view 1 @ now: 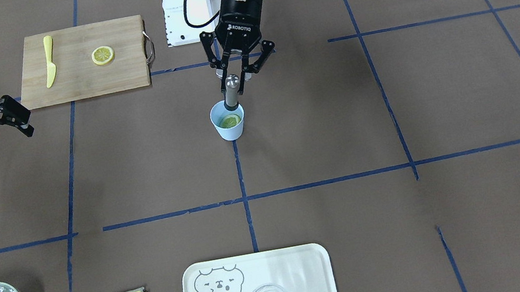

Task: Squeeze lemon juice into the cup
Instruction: 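Press the muddler down into the cup onto the lemon with the left gripper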

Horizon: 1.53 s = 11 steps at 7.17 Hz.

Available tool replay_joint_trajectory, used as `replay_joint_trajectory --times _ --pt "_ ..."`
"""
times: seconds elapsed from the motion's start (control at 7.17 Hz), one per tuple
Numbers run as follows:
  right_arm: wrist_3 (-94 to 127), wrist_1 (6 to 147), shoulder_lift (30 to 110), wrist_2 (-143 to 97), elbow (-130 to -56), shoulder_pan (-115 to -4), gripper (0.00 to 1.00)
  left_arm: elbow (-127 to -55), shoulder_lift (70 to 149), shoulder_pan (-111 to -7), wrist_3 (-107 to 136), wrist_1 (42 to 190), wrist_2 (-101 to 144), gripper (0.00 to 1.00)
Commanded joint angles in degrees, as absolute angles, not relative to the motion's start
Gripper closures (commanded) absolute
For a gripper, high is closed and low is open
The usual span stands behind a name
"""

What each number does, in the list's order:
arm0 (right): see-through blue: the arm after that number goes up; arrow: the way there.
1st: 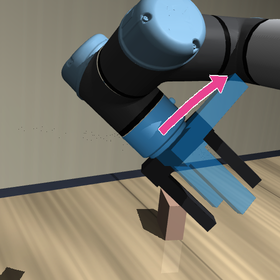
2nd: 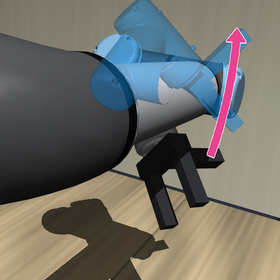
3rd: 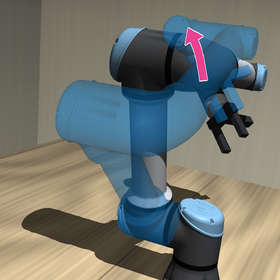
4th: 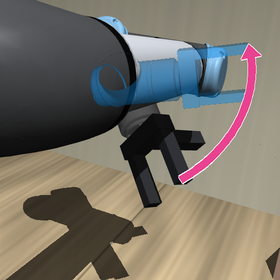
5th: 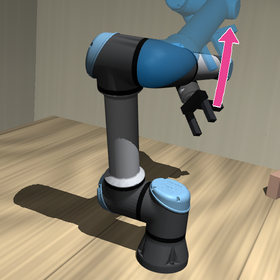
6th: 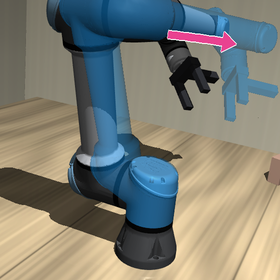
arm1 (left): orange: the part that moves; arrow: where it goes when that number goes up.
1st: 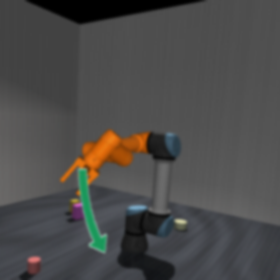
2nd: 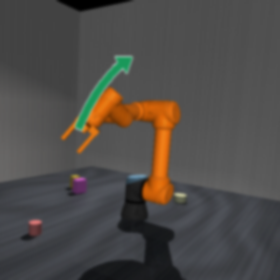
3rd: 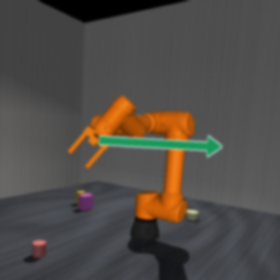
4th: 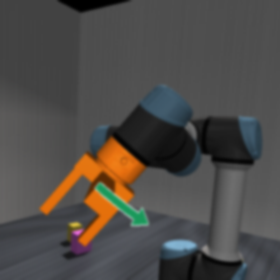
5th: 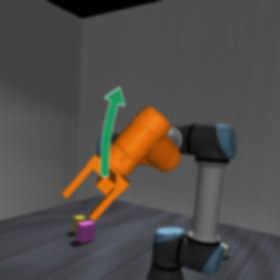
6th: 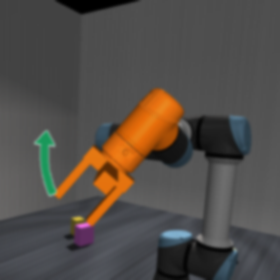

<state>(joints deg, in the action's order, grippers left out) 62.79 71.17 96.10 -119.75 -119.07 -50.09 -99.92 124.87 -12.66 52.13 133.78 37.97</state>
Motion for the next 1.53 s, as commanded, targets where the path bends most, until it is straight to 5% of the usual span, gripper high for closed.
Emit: replay_joint_trajectory --times 0.0,1.4 --pt "60.39 71.19 96.42 -120.41 -118.39 -51.5 0.0 -96.7 125.86 -12.39 52.38 134.12 37.18 1.0" --pt "60.38 71.19 96.68 -120.67 -118.21 -51.77 0.0 -92.46 126.21 -8.09 51.69 135.44 33.48 1.0"
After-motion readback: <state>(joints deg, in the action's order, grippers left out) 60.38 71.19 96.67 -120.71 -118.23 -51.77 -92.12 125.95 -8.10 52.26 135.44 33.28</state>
